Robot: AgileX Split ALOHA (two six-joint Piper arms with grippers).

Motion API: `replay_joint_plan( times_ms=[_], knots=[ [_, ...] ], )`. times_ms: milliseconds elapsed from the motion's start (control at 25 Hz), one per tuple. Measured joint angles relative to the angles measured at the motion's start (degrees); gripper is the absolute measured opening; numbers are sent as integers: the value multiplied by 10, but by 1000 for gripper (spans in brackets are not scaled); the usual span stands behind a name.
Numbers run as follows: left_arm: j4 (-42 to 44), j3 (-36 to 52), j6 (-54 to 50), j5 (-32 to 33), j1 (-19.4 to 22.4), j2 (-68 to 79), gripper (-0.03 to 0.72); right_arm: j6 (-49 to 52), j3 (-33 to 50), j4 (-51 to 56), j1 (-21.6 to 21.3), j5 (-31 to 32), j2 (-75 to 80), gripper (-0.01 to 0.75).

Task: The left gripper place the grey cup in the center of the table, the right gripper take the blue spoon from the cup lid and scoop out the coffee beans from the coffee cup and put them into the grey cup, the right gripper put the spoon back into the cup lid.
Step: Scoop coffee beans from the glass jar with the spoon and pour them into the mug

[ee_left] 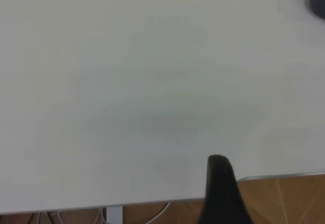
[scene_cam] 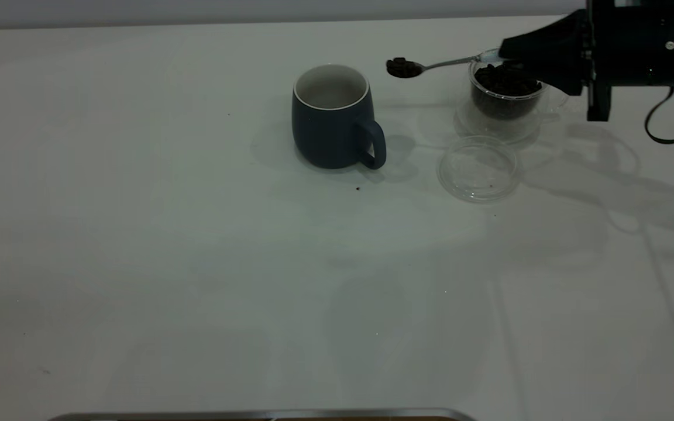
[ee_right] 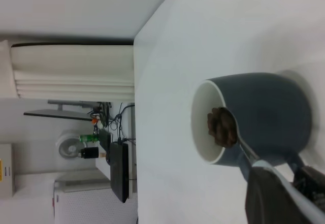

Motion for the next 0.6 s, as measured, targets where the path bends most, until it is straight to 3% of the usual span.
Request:
replay_joint_plan(
  times_ms=[600],
  knots=[
    [0, 0, 0, 0, 0, 0, 567, 39, -43, -3, 62, -11, 0, 103]
  ],
)
